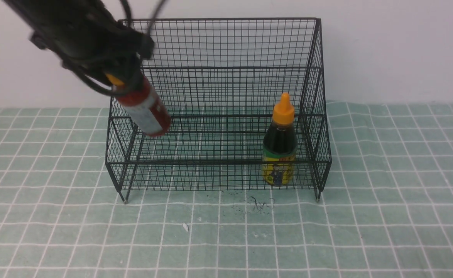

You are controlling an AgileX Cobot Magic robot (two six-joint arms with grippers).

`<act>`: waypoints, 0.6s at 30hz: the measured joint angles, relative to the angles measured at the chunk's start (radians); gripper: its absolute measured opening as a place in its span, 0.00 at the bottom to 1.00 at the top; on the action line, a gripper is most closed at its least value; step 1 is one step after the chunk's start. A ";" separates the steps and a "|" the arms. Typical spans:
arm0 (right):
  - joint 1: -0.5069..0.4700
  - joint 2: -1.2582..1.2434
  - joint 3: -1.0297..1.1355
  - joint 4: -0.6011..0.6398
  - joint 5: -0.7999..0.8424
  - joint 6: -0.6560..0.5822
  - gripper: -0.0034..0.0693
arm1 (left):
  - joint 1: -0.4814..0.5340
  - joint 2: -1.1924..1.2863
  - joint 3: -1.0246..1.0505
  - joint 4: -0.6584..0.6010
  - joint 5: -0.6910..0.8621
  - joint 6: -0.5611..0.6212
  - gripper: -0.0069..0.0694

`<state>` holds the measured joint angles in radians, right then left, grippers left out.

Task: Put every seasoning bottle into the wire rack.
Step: Use the left arm to put the condiment bottle back on the shelf

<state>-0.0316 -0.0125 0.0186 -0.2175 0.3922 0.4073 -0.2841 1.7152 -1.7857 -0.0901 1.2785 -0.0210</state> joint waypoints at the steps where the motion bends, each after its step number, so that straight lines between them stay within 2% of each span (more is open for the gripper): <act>1: 0.000 0.000 0.000 0.000 0.000 0.000 0.03 | -0.011 0.019 0.000 0.006 -0.002 -0.001 0.46; 15: 0.000 0.000 0.000 0.000 0.000 0.001 0.03 | -0.042 0.230 0.004 0.042 -0.037 -0.001 0.46; 18: 0.000 0.000 0.000 0.000 0.000 0.001 0.03 | -0.042 0.230 0.004 0.044 -0.038 0.003 0.50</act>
<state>-0.0316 -0.0125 0.0186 -0.2175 0.3922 0.4084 -0.3263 1.9451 -1.7821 -0.0459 1.2406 -0.0177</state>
